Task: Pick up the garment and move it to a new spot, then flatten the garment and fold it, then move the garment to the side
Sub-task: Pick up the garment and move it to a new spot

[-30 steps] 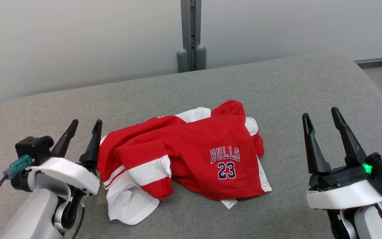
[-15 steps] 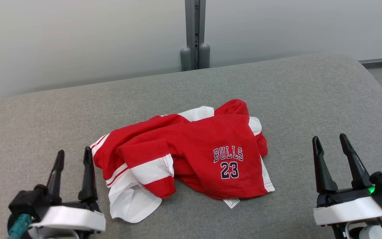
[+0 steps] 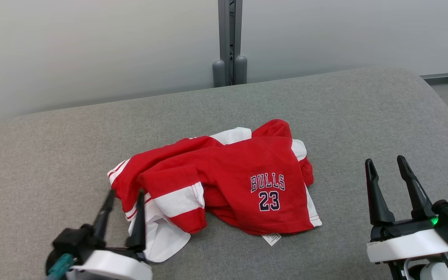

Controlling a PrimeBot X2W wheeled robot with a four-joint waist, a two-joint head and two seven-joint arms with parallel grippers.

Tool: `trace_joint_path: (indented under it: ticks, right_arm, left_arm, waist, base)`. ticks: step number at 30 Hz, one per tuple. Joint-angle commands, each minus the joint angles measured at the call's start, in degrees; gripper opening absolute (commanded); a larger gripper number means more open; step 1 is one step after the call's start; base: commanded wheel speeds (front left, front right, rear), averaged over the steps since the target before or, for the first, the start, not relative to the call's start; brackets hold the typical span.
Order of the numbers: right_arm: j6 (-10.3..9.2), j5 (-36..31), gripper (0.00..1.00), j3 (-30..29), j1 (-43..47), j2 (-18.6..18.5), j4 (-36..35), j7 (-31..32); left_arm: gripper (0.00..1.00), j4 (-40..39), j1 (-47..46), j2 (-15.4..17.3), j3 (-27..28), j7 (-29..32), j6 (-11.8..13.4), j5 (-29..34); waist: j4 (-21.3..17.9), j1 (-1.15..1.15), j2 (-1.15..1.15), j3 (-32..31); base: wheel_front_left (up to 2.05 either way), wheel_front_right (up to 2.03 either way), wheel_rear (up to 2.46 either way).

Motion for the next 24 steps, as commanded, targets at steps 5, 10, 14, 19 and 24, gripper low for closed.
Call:
trace_joint_path:
  ticks: [5,10,14,19,24]
  right_arm:
    - [0.03,-0.46,1.0,-0.16,-0.85,-0.45,-0.24,-0.27]
    - [0.03,-0.55,1.0,0.33,-1.35,-0.33,0.07,-0.27]
    - [0.03,-0.06,1.0,0.98,-1.85,-0.15,0.41,-0.27]
    - [0.03,0.31,1.0,1.04,-2.09,0.09,0.43,-0.27]
    - [0.03,0.44,1.0,0.75,-2.07,0.26,0.24,-0.27]
  left_arm:
    - [1.0,0.08,-3.4,-1.14,-5.16,4.54,-2.53,0.01]
    - [1.0,0.94,-6.94,-2.09,-11.22,12.64,-1.92,1.78]
    - [1.0,4.06,-9.37,-2.28,-13.8,17.45,0.59,4.29]
    - [1.0,8.0,-11.48,-2.36,-15.43,22.08,3.68,6.31]
    - [1.0,11.46,-12.83,-0.69,-15.69,22.86,7.51,9.76]
  waist:
    - [0.05,0.0,0.0,0.29]
    - [-0.27,0.0,0.0,0.71]
    - [-1.62,0.0,0.0,0.98]
    - [-3.34,0.0,0.0,1.43]
    - [-4.1,0.0,0.0,1.79]
  base:
    - [0.0,0.0,0.0]
    - [0.0,0.0,0.0]
    - [0.0,0.0,0.0]
    - [0.0,0.0,0.0]
    - [0.0,0.0,0.0]
